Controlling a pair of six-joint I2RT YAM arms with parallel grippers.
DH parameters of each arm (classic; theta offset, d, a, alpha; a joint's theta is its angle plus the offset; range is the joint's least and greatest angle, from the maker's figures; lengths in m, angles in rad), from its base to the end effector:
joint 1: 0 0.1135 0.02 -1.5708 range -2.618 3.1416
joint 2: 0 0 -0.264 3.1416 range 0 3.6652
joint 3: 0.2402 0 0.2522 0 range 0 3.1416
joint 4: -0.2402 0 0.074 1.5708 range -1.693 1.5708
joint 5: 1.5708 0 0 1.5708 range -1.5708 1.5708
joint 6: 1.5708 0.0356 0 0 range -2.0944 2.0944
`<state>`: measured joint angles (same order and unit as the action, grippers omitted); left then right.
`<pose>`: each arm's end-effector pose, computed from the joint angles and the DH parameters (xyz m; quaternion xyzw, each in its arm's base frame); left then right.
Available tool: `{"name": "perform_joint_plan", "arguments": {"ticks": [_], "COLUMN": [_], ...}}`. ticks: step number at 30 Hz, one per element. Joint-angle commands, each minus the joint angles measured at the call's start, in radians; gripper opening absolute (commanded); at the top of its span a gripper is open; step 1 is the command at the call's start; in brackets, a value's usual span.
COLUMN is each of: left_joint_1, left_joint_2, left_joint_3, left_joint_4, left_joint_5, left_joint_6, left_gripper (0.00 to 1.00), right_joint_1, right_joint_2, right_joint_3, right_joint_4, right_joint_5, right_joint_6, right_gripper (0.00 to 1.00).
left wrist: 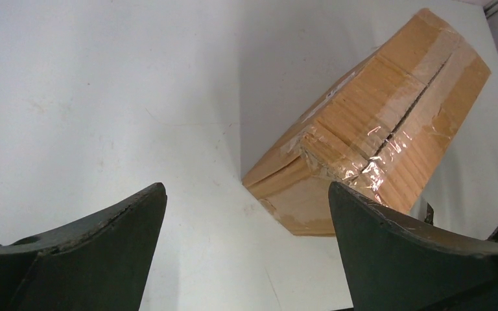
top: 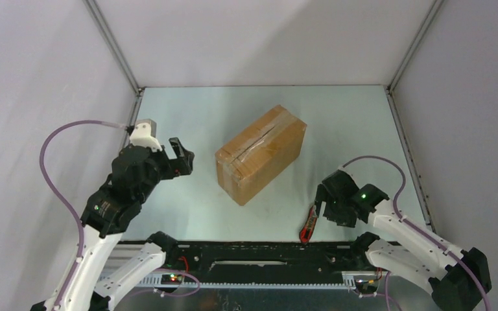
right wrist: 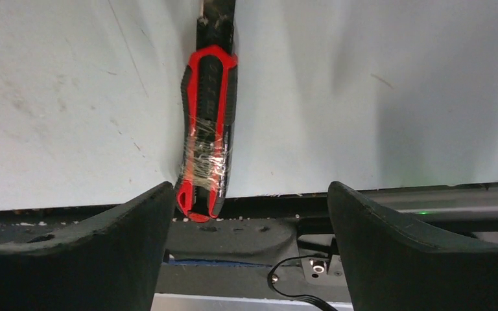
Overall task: Unpack the express box
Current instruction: Pick up the knife from the center of the board.
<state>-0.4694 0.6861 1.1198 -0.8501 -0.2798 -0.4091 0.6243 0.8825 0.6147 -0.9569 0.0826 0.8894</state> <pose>0.1041 -0.0418 0.3944 -0.0510 0.8317 -0.1240 0.5387 0.1166 0.0804 0.2074 0.1371 0.9747 0.0886 0.1530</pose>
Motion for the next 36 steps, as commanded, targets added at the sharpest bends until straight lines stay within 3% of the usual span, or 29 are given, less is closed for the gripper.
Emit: {"name": "perform_joint_plan", "arguments": {"ticks": [1,12,24,36], "left_joint_1": [-0.006,-0.006,-0.005,-0.006], "left_joint_2": [-0.01,-0.026,-0.037,-0.043], "left_joint_3": [-0.033,-0.058,-0.084,-0.105], "left_joint_4": [0.025,0.02,0.036,0.048], "left_joint_5": [0.039,0.08,0.146,0.208], "left_joint_6": [-0.012,-0.019,-0.005,-0.006], "left_gripper": [1.0,1.0,1.0,1.0], "right_joint_1": [0.054,0.083,0.085,0.17], "right_joint_2": [-0.002,0.172,0.28,0.423], "right_joint_3": [-0.052,-0.063,0.01,0.065], "right_joint_4": [0.083,0.277,0.27,0.215], "right_joint_5": [-0.001,0.014,0.132,0.19], "right_joint_6": [0.107,0.156,0.124,0.153], "right_gripper": [0.89,0.7,0.56,0.47]}}
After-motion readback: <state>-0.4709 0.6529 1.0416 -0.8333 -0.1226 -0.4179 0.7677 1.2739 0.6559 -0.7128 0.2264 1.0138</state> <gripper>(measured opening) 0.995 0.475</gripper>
